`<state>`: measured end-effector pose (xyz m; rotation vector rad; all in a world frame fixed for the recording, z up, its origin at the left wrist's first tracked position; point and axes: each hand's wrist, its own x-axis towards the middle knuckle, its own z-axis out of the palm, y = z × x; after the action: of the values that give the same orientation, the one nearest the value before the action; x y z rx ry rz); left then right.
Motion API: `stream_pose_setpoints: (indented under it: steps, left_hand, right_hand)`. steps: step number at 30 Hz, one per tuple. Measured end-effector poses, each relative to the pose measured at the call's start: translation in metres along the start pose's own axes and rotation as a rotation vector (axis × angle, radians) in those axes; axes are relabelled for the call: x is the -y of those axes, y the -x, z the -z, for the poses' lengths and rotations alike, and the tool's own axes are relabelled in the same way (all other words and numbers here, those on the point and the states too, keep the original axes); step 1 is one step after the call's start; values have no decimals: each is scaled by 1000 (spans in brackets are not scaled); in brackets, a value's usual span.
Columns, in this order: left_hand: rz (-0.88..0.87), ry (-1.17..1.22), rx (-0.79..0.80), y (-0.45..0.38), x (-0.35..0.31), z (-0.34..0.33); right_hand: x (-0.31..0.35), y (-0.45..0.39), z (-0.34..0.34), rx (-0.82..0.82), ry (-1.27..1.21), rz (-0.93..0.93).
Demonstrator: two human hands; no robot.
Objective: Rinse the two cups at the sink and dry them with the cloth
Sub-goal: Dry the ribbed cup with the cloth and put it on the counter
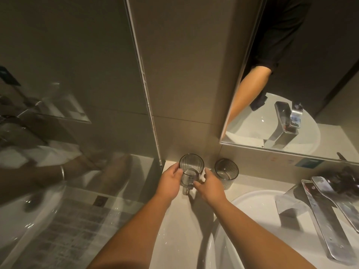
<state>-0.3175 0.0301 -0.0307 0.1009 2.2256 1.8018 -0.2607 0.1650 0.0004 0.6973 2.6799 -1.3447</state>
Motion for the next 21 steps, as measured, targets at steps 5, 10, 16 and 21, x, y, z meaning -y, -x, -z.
stream_pose_setpoints:
  steps: [5,10,16,21]
  left_hand:
    - [36,31,15,-7,4,-3]
    - [22,-2,36,-15,6,-4]
    - [50,35,36,-18,6,-8]
    - [48,15,42,-20,8,-7]
  right_hand:
    - [0,-3,-7,-38,1,23]
    - [2,-8,-7,-55,20,15]
    - [2,-11,-7,-72,51,9]
    - [2,-12,-8,-83,75,10]
